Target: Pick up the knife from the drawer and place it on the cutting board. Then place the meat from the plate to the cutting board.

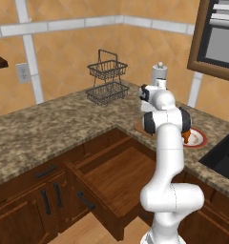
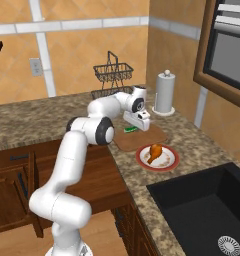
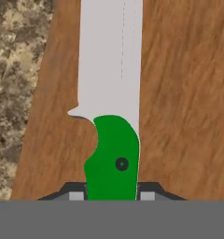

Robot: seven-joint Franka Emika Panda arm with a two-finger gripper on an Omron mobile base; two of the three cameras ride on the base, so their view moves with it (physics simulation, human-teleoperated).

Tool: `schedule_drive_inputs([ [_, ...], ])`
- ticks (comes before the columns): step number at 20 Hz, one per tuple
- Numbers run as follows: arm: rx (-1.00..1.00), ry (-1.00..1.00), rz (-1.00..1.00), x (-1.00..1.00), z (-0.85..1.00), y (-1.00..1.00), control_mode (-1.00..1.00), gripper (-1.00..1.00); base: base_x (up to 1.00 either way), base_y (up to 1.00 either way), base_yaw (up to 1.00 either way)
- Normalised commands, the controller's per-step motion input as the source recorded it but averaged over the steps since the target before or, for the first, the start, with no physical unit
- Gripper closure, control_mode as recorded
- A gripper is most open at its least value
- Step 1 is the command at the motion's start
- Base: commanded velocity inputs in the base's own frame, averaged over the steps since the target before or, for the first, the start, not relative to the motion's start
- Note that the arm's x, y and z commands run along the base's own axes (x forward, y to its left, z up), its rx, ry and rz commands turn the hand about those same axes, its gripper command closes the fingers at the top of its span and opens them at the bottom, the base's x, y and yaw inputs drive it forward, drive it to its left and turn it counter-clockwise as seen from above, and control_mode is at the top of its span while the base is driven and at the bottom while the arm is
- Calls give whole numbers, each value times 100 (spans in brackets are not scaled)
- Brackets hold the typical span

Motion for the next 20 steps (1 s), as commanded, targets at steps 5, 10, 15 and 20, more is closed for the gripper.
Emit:
schedule_drive_inputs([
  [5,2,0,0,7,-29,16,-100,100,0,0,0],
  [10,1,0,0,0,-29,10,-100,-100,0,0,0],
  [15,0,-1,-1,-9,0,0,-100,-100,0,0,0],
  [20,-1,-13,0,-43,0,9,-100,-100,0,0,0],
])
